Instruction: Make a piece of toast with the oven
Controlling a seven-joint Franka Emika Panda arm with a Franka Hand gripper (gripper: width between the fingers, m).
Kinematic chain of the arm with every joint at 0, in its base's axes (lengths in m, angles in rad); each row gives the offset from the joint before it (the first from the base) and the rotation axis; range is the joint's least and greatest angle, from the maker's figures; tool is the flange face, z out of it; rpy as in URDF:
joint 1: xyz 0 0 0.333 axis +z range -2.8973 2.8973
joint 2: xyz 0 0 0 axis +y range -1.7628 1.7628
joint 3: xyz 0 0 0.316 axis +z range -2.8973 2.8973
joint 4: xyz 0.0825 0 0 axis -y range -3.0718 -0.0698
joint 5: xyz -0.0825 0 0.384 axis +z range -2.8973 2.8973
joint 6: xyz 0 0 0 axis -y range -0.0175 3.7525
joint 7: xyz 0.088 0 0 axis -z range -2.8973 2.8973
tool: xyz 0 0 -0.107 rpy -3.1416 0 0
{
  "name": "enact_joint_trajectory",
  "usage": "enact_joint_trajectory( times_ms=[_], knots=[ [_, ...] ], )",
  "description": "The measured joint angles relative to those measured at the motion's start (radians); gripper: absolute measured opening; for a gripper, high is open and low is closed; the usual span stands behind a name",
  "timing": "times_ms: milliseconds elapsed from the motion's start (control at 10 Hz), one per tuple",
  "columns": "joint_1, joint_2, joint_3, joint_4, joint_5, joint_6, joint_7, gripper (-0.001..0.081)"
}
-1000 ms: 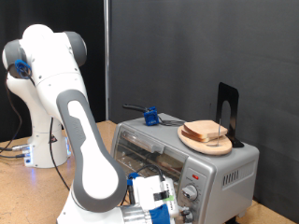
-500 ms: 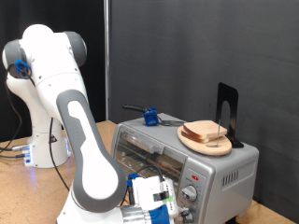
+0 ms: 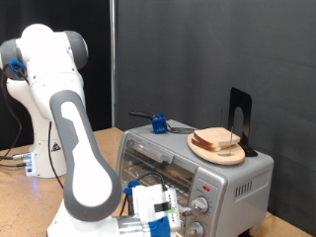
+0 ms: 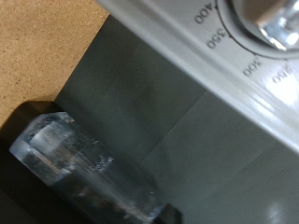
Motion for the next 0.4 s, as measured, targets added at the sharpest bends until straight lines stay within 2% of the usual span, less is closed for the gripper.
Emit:
enact_joint_trajectory(
  times_ms=[100,200,300,400],
  knots=[
    [-0.007,-0.031,-0.013,-0.031,-0.006,0.008,0.088,0.0679],
    [-0.015,-0.072,-0.029,-0.065,-0.023,0.008,0.162,0.0679],
    [-0.024,-0.112,-0.044,-0.099,-0.058,-0.006,0.229,0.0786],
    [-0.033,-0.149,-0.058,-0.129,-0.099,-0.025,0.278,0.0802]
  ],
)
